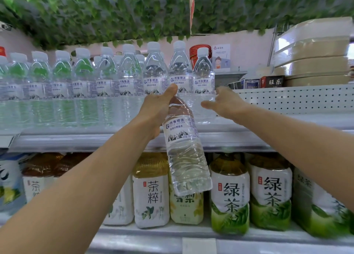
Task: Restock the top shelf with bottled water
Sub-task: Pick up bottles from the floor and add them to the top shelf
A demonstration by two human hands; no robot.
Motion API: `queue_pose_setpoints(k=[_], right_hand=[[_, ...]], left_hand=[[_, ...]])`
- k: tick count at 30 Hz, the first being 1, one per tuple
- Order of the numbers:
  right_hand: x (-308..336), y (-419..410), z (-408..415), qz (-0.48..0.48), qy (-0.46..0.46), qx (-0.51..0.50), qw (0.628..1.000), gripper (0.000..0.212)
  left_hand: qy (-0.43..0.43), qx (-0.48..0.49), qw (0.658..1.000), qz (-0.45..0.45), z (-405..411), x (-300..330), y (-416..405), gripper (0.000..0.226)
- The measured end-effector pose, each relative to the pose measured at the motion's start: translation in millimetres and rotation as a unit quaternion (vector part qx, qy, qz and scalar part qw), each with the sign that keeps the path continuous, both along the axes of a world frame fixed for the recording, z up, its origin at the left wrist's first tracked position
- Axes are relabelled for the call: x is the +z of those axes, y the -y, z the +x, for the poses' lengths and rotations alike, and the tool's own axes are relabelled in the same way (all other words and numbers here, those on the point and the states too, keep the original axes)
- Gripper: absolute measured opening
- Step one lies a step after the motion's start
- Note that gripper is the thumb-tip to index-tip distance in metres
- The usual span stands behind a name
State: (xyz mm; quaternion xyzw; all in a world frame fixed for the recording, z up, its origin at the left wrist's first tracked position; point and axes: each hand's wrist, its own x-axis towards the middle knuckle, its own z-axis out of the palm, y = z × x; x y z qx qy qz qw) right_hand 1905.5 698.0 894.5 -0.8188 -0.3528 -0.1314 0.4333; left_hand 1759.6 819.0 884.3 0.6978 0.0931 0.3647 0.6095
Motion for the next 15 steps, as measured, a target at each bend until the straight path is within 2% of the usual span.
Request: queue_pose_setpoints(k=[3,5,8,9,12,15], right_hand=[[-10,16,-39,0.086,0.111,0.010,0.990,0.047],[-21,29,-69,0.097,0.137,0.053,0.984,0.038],[-41,38,-110,-0.012,0.045,0.139,0.989,0.059],[-46,38,-117,-0.041,0.021,0.153,0.987,0.057],[-42,38,-118,-0.003,0.020,0.151,0.988,0.040],[-22,45,-112,0.047,0.033,0.158,0.986,0.042]], left_hand=[[0.005,0.002,1.000,0.001,-4,2,5,0.037],[0.024,0.011,1.000,0.015,-7,4,8,0.037],[0.064,0.031,0.996,0.053,-12,10,12,0.037],[0.079,0.034,0.995,0.058,-14,13,15,0.038],[0.107,0.034,0.989,0.091,-18,28,25,0.043],[0.105,0.033,0.982,0.154,-22,50,33,0.049]])
